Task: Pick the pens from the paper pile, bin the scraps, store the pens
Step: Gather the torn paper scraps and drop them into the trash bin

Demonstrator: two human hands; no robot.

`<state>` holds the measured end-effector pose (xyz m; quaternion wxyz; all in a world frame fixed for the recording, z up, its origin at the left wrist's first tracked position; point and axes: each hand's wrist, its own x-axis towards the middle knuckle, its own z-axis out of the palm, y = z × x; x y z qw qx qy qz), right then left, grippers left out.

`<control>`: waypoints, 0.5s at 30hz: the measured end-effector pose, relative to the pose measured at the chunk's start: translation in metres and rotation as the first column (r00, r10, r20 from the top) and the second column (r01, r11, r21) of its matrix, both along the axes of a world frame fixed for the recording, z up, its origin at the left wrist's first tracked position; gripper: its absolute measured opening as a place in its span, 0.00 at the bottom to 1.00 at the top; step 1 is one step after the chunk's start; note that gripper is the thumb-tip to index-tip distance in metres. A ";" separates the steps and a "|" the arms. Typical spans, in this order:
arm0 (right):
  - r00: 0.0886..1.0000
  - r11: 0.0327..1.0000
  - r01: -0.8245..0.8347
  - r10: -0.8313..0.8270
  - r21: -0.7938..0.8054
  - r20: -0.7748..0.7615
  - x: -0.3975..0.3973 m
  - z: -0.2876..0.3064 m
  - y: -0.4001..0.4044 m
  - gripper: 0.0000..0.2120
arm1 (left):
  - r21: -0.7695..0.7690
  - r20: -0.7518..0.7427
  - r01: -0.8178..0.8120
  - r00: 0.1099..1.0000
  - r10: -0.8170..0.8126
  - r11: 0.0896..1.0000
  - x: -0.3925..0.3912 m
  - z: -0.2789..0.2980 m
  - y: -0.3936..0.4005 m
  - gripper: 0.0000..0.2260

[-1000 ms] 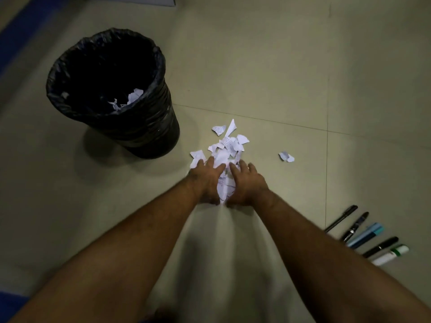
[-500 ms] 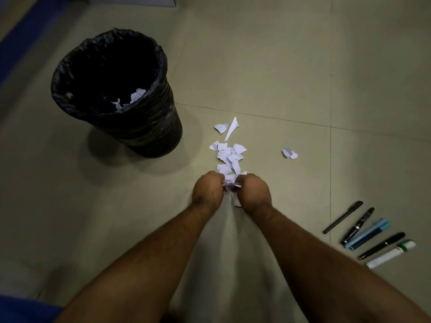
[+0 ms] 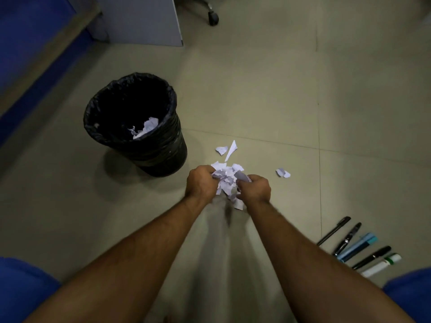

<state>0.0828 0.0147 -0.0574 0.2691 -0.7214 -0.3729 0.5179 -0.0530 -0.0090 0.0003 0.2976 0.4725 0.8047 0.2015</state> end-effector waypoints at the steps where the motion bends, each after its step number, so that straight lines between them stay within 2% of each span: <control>1: 1.000 1.000 -0.002 0.003 0.021 -0.027 -0.004 0.015 0.002 0.05 | 0.016 -0.003 0.007 1.000 -0.007 1.000 -0.005 0.013 0.003 0.10; 5: 0.986 0.996 0.012 0.004 0.093 -0.165 -0.029 0.075 0.010 0.09 | 0.039 -0.051 0.074 0.996 -0.072 0.996 -0.023 0.069 0.016 0.14; 9: 0.972 0.980 0.017 0.030 0.199 -0.233 -0.060 0.119 0.026 0.09 | 0.095 -0.134 0.111 0.986 -0.097 0.989 -0.048 0.126 0.032 0.11; 12: 0.959 0.964 0.001 0.074 0.265 -0.272 -0.093 0.151 0.041 0.08 | 0.192 -0.175 0.064 0.984 -0.030 0.979 -0.074 0.163 0.039 0.10; 15: 0.974 0.933 -0.062 0.135 0.355 -0.184 -0.132 0.173 0.055 0.11 | 0.248 -0.189 -0.040 0.978 0.089 0.968 -0.105 0.183 0.042 0.14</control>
